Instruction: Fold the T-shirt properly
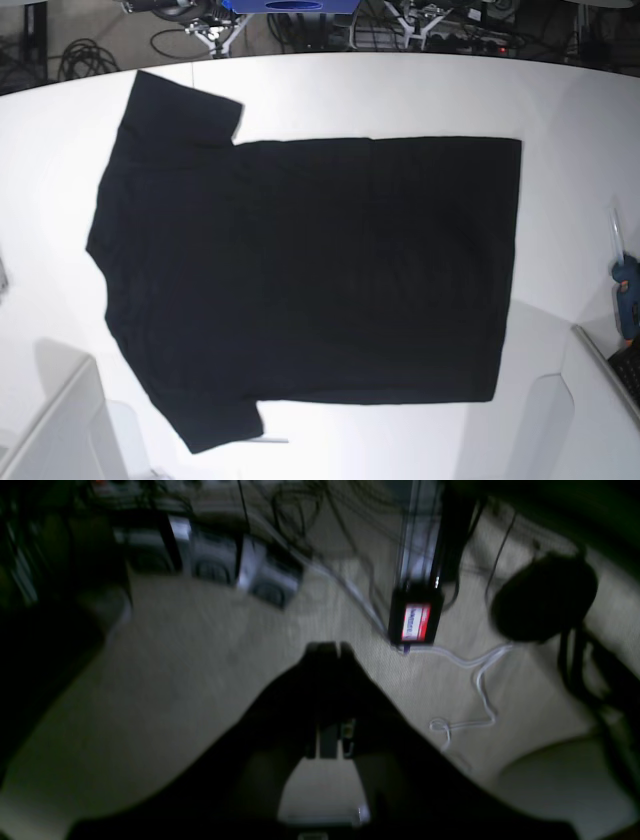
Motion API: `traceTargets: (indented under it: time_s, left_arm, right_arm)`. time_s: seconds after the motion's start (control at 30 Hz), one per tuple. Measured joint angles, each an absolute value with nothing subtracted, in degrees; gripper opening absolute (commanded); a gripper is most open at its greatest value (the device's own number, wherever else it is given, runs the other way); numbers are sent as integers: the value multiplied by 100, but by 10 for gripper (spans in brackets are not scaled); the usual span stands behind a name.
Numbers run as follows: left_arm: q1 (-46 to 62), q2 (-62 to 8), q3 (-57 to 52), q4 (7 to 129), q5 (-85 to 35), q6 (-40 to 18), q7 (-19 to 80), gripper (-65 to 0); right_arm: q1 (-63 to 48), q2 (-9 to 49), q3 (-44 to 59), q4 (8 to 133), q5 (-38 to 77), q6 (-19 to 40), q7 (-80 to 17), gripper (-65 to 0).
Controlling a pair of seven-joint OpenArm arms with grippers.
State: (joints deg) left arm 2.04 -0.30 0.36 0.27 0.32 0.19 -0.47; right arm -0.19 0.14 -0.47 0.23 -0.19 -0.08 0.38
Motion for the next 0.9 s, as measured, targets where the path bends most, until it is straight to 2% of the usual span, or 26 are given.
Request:
traceTargets:
  time_s: [0.37, 0.4, 0.47, 0.57, 0.6, 0.63, 0.67, 0.73, 0.8, 0.87, 0.9]
  left_arm:
    - [93, -36, -10, 36, 12, 19, -67, -650]
    - [97, -38, -12, 78, 12, 19, -60, -648]
    - [172, -89, 10, 198, 12, 1, -43, -647]
    - [309, -169, 3, 342, 12, 23, 27, -645]
    - [325, -185, 3, 353, 12, 49, 51, -645]
    - [338, -189, 1, 353, 8, 47, 62, -645]
    - [336, -183, 1, 355, 8, 45, 62, -645]
    - [318, -152, 3, 366, 8, 43, 45, -643]
    - [298, -123, 3, 386, 8, 5, 5, -643]
    - [294, -115, 3, 390, 8, 19, -16, -643]
    - [298, -119, -5, 390, 8, 19, -16, -643]
  right_arm:
    - [-191, 12, -47, 30, -16, -10, 80, -635]
    - [-252, 12, -49, 25, -16, -10, 78, -600]
    - [-327, 14, -47, 19, -21, -10, 3, -479]
    - [-403, 14, -47, 23, -10, -14, 51, -245]
    - [-427, 12, -47, 32, -14, -12, 84, -198]
    - [-473, 1, -47, 99, -19, -12, 84, -188]
    - [-572, 1, -49, 239, -19, -14, 89, -201]
    - [-766, -1, -47, 526, -21, -12, 58, -276]
    - [-899, -1, -47, 683, -14, -14, 10, -420]
    - [-926, -1, -40, 718, -14, -14, 32, -596]
    - [-919, -1, -34, 722, -8, -14, 23, -650]
